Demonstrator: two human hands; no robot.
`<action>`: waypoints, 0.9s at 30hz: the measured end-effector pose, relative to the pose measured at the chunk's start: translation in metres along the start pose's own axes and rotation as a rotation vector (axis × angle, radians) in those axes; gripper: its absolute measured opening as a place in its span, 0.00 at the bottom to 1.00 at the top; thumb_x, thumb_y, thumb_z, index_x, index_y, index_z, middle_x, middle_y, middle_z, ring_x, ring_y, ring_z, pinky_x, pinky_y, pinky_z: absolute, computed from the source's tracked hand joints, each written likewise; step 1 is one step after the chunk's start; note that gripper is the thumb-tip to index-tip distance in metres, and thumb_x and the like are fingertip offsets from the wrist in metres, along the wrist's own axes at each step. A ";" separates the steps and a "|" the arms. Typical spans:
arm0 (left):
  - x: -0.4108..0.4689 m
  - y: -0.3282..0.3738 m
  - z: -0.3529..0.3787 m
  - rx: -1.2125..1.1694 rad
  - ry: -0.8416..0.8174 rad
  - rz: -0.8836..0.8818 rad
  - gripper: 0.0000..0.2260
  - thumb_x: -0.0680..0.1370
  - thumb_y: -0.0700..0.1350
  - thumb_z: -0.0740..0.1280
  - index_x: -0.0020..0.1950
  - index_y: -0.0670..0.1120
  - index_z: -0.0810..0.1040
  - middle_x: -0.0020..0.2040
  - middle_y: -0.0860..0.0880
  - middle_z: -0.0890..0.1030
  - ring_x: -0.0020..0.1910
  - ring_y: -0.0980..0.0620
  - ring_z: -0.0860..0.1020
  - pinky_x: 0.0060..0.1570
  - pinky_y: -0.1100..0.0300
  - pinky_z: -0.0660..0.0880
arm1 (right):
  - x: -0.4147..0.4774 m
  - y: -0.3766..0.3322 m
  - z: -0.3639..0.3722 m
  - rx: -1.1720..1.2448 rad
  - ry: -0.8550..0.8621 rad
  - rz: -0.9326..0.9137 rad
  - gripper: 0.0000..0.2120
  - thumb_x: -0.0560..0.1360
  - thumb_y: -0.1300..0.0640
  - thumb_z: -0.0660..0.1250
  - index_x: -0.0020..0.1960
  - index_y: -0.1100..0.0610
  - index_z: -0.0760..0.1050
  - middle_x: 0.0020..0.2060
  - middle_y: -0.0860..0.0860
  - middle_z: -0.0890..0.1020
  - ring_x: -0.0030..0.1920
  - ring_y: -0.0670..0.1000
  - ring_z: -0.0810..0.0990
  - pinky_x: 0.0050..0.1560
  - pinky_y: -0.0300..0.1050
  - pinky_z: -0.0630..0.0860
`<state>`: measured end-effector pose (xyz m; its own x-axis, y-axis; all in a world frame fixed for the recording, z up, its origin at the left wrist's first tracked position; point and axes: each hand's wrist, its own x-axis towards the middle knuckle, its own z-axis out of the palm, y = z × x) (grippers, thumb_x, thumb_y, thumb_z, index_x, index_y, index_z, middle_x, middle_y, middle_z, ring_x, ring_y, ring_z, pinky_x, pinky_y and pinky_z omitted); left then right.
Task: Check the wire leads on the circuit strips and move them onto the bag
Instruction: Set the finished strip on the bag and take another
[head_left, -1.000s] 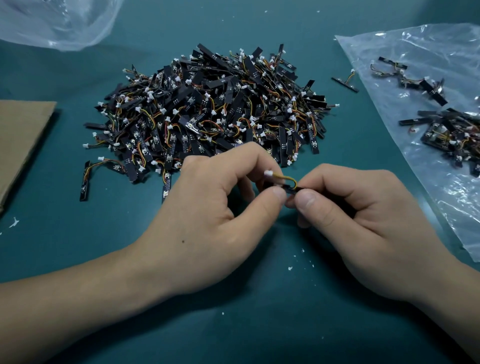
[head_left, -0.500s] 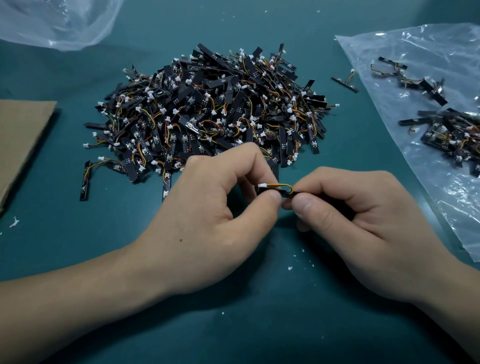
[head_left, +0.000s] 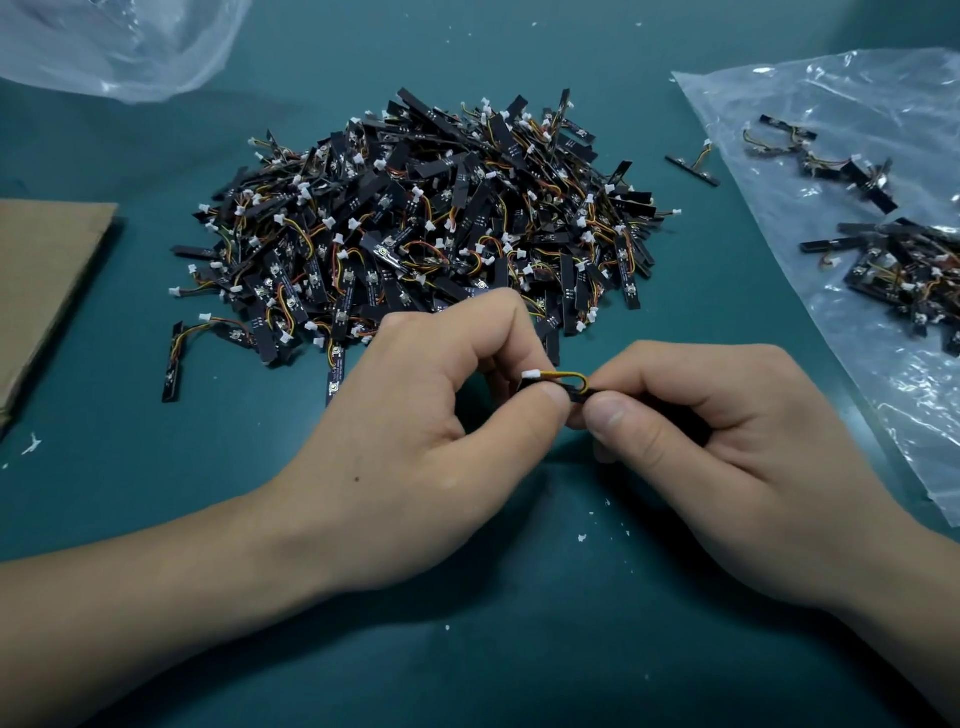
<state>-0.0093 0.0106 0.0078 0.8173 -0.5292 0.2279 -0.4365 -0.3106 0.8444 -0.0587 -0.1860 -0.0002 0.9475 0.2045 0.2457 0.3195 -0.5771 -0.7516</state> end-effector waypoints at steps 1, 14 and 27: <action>0.000 0.000 0.000 -0.008 0.006 0.003 0.06 0.76 0.46 0.68 0.40 0.48 0.75 0.37 0.51 0.79 0.39 0.48 0.77 0.44 0.59 0.70 | 0.000 0.000 0.000 -0.003 0.002 -0.003 0.10 0.80 0.49 0.63 0.43 0.48 0.80 0.33 0.45 0.80 0.35 0.49 0.79 0.37 0.39 0.72; 0.000 -0.004 0.002 -0.012 -0.052 0.037 0.06 0.78 0.45 0.68 0.42 0.48 0.78 0.33 0.55 0.76 0.33 0.57 0.73 0.35 0.70 0.67 | -0.001 0.001 -0.003 -0.078 -0.123 -0.017 0.20 0.79 0.49 0.60 0.31 0.56 0.61 0.26 0.51 0.63 0.27 0.49 0.64 0.30 0.45 0.63; 0.000 -0.006 -0.002 -0.091 0.073 0.022 0.11 0.81 0.48 0.60 0.60 0.49 0.79 0.51 0.60 0.80 0.55 0.57 0.78 0.55 0.68 0.70 | 0.001 0.004 -0.003 0.236 0.116 0.077 0.17 0.83 0.49 0.60 0.37 0.54 0.73 0.28 0.52 0.72 0.26 0.48 0.68 0.29 0.40 0.65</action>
<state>-0.0059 0.0139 0.0037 0.8347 -0.4752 0.2784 -0.4210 -0.2246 0.8788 -0.0567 -0.1900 -0.0009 0.9683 0.0671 0.2404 0.2475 -0.3849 -0.8891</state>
